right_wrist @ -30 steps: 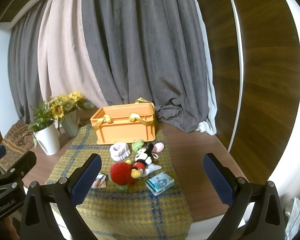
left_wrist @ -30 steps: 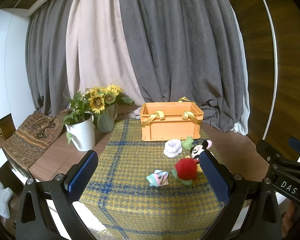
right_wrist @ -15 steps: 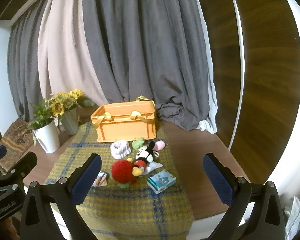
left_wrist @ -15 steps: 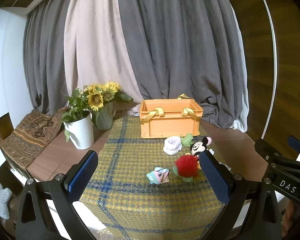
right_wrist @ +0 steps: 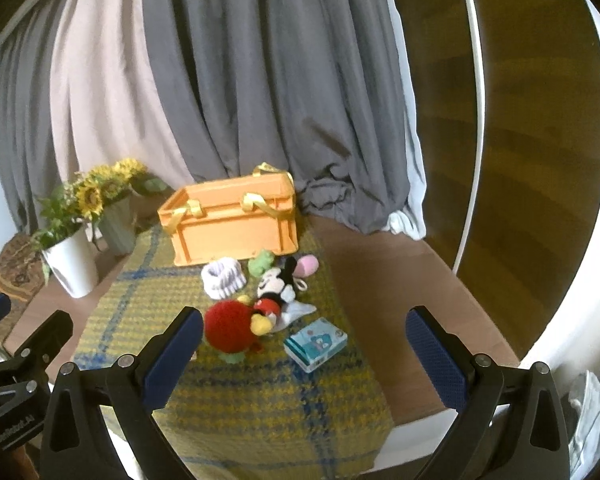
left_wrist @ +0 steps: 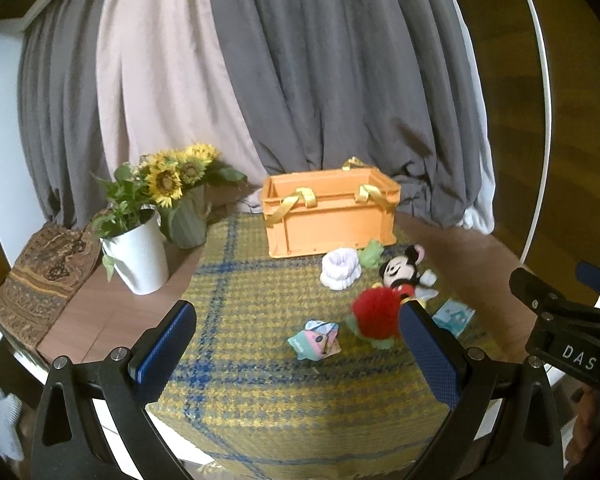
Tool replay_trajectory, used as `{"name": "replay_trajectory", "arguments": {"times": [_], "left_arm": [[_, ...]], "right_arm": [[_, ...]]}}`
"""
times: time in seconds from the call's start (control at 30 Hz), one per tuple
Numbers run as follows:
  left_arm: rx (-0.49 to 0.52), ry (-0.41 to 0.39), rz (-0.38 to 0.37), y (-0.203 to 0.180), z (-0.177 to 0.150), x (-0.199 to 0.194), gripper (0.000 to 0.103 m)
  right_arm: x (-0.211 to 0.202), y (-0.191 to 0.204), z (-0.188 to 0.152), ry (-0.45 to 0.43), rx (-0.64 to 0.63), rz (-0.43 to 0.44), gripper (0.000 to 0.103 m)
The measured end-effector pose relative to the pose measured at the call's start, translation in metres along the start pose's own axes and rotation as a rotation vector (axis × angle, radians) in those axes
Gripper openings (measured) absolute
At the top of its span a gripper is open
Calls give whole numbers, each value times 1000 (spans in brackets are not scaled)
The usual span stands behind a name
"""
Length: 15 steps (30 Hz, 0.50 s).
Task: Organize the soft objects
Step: 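Grasp the patterned tissue pack with the left tool while the right tool grasps the blue tissue box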
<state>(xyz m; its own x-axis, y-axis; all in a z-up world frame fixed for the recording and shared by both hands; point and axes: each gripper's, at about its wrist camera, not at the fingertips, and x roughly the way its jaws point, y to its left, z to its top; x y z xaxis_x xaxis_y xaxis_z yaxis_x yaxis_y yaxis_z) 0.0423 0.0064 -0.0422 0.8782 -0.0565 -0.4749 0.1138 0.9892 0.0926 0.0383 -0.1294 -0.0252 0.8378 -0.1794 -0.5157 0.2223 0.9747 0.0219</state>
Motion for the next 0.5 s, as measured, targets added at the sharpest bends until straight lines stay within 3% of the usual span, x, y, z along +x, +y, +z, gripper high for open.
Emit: {"name": "replay_trajectory", "arguments": {"times": [0.5], "left_arm": [[114, 150, -121, 5, -31, 123, 94]], "right_arm": [[102, 26, -38, 162, 34, -103, 102]]}}
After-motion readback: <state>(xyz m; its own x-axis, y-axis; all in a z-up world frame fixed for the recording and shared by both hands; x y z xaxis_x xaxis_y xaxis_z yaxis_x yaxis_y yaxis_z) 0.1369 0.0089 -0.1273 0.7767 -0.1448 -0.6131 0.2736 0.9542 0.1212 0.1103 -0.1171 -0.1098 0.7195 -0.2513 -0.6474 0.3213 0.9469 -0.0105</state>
